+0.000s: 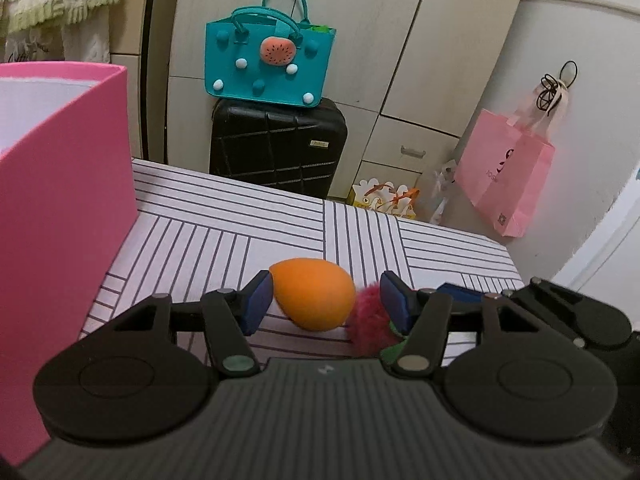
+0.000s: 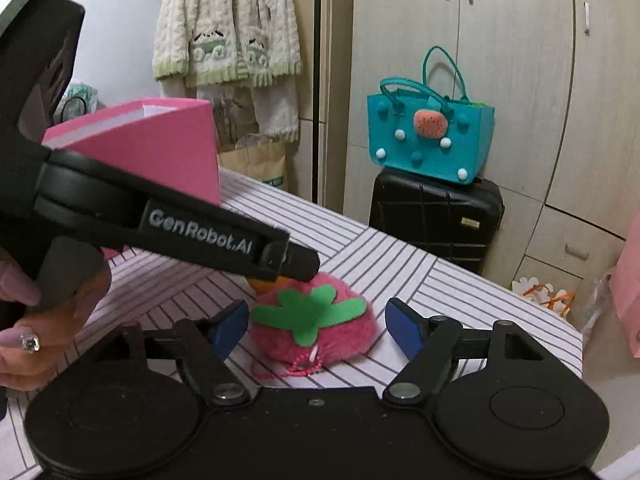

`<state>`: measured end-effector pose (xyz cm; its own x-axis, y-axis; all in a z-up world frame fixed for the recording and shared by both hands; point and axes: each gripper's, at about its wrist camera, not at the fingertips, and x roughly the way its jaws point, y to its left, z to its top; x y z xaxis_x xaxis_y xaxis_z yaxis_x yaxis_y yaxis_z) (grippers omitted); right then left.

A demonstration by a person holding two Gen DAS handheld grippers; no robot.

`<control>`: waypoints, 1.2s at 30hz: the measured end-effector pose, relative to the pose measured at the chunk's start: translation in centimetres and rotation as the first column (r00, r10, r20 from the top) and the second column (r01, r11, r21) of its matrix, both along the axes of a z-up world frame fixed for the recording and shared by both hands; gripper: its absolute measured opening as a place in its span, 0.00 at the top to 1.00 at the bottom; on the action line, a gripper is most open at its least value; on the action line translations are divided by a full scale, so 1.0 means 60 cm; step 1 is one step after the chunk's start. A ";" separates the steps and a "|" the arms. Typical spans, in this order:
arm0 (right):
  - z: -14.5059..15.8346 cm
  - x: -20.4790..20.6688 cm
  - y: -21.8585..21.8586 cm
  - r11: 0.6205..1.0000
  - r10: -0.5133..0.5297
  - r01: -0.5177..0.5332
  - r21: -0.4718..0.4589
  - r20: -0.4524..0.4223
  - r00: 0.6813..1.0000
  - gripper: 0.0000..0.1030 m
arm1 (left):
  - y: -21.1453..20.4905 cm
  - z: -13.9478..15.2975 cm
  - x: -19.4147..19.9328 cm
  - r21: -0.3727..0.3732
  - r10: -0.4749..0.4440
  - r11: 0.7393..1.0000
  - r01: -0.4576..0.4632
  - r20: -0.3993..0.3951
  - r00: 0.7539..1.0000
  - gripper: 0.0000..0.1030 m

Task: Organize soft objects
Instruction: 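Grasp the orange sponge with the left gripper while the right gripper grasps the strawberry puff, then lift and carry the orange sponge and strawberry puff over the pink box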

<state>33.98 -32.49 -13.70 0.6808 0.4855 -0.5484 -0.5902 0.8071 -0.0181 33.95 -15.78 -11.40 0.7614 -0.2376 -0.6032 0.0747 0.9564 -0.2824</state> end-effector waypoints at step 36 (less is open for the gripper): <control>0.038 -0.163 -0.035 0.930 -0.275 0.294 0.219 -0.116 0.954 0.43 | 0.062 0.087 -0.194 0.005 -0.154 0.988 0.155 0.146 0.977 0.64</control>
